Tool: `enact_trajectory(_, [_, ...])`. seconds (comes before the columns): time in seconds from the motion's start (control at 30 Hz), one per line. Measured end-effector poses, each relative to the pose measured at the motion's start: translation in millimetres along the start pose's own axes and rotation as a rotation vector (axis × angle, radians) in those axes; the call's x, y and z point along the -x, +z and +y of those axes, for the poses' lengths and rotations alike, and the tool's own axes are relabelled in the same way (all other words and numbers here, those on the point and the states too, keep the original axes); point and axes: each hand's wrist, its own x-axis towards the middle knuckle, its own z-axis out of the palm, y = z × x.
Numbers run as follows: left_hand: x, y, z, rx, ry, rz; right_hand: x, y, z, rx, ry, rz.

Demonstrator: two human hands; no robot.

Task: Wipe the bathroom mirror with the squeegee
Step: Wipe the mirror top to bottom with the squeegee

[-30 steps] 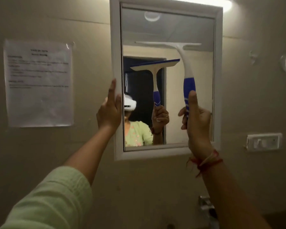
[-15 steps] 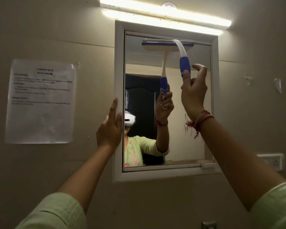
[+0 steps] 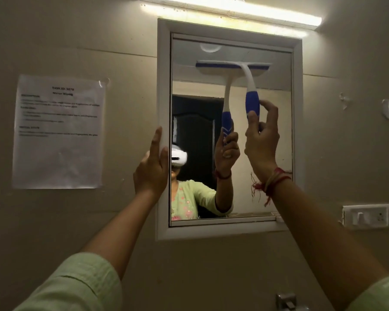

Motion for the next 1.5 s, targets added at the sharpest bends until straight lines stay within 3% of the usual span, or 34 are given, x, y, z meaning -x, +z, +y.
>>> enact_trajectory(0.27, [0, 1, -1, -0.013, 0.016, 0.003, -26, 7, -13, -0.043, 0.073, 0.002])
enact_trajectory(0.53, [1, 2, -1, -0.007, 0.01, 0.001, 25, -13, 5, -0.126, 0.156, -0.021])
enact_trajectory(0.8, [1, 0, 1, -0.01, 0.001, -0.001, -16, -2, -13, -0.14, 0.146, -0.015])
enact_trajectory(1.07, [0, 1, 0, -0.018, 0.004, 0.014, 46, -24, 11, -0.158, 0.14, -0.038])
enact_trajectory(1.33, [1, 2, 0, -0.029, 0.0, 0.013, 13, -16, -9, -0.207, 0.171, -0.044])
enact_trajectory(1.5, [1, 2, -1, -0.03, 0.008, 0.014, 67, -32, 18, -0.22, 0.179, -0.051])
